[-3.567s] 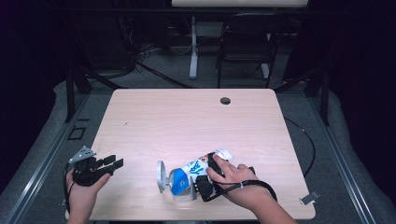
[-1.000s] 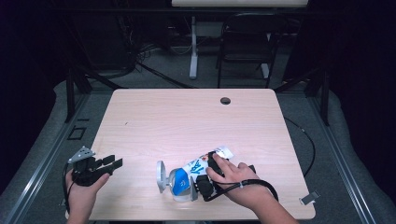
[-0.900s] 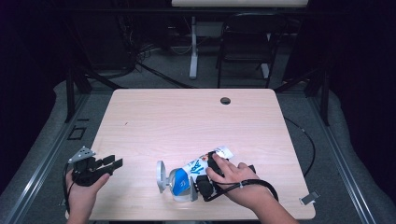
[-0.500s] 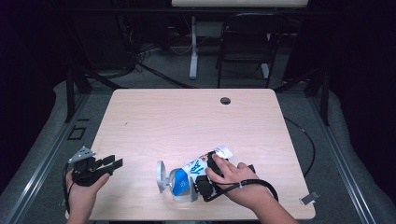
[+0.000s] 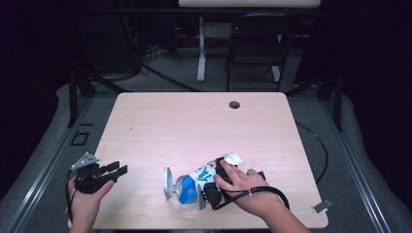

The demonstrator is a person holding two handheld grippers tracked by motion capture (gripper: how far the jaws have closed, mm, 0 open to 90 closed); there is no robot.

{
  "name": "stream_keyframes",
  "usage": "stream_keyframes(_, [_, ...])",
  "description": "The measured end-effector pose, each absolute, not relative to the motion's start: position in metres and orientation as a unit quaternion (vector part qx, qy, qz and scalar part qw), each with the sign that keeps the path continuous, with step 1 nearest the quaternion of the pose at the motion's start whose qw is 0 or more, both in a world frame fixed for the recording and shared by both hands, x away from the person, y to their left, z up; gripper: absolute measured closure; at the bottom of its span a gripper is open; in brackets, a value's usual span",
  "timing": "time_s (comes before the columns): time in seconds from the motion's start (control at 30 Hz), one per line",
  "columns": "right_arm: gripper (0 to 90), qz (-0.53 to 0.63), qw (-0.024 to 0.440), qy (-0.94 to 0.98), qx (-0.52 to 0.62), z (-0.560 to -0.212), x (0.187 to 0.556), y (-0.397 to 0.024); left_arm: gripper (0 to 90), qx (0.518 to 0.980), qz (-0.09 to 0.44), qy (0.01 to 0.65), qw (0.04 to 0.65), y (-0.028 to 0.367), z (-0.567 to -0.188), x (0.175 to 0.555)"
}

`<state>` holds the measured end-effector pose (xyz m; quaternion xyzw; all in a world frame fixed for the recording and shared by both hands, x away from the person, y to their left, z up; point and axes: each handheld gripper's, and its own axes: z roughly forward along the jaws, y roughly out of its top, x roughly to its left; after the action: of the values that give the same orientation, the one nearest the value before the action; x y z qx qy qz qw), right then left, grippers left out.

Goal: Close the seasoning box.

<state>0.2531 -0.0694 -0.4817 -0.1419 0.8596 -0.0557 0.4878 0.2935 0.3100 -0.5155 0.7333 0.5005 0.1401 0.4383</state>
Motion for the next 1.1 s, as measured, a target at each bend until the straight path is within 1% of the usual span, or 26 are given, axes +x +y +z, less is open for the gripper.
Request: stream_keyframes(1.1, [49.8, -0.071, 0.493, 0.854, -0.150, -0.4808, 0.2513, -0.0678, 56.2, 0.734, 0.140, 0.500, 0.437, 0.3102, -0.5160, 0.2939])
